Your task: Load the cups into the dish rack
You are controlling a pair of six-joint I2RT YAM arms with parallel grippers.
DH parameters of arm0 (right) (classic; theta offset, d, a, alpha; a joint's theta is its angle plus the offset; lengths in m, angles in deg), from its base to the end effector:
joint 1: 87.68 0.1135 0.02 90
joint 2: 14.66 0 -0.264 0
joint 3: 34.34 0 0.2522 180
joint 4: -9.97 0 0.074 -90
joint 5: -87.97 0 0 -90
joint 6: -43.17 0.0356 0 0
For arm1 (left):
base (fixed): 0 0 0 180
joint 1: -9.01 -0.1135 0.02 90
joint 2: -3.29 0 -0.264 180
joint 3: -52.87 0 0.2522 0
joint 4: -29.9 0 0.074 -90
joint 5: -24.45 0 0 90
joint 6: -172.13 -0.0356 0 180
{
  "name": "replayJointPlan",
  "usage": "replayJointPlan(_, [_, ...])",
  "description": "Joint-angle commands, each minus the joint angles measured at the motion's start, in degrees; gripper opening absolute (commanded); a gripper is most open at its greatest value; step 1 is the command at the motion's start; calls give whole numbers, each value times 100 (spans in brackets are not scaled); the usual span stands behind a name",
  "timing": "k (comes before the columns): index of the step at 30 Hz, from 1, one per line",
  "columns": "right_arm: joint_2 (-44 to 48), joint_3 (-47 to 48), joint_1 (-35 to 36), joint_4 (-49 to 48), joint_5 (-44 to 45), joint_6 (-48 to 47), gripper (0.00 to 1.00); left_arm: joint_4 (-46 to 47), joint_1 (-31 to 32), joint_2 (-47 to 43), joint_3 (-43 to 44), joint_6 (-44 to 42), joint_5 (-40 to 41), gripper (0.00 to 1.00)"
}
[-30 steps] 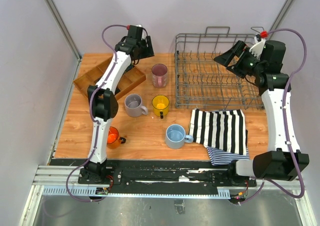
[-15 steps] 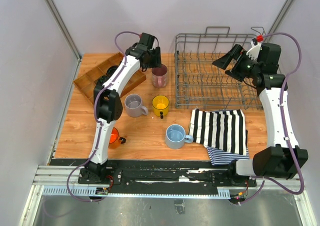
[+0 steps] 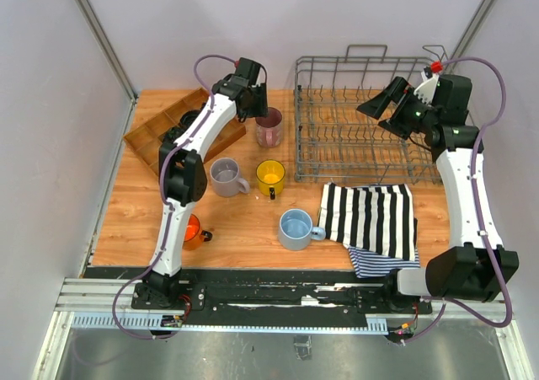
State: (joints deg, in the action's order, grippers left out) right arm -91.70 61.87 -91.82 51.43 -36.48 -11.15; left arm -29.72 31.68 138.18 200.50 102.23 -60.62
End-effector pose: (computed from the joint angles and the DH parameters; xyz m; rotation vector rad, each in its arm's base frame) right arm 0.2953 -0.0012 0.4144 0.2850 1.9872 0.9447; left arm 0.4876 -0.2003 0.2762 0.0130 2.3997 -0.2495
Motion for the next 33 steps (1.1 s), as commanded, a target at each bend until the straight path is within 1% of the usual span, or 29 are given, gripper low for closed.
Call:
replayJointPlan(1, [176,-66,124,-52,-79,-98,99,-8,36,211,14,-98,44,51])
replayJointPlan(9, [123,-48,122,-54,-105,-65,99,-46,55,369,35,-71,-28,46])
replayJointPlan(13, [60,8,124,-52,-155,-24,98,14,53,420,63,-104,-121,45])
replayJointPlan(14, [44,23,124,-44,-166,-19,99,16,54,438,81,-103,-119,43])
replayJointPlan(18, [-6,105,124,51,-195,-23,99,3,58,449,81,-53,-48,26])
replayJointPlan(24, [-75,70,124,148,-252,-34,99,78,53,535,-13,19,-135,13])
replayJointPlan(26, [-84,62,124,185,-277,-40,99,96,48,547,-27,44,-158,1])
replayJointPlan(29, [-114,24,132,217,-338,-63,99,112,-11,475,-31,183,-204,1])
replayJointPlan(33, [-226,14,133,222,-503,-67,99,427,-369,161,-244,687,-734,1])
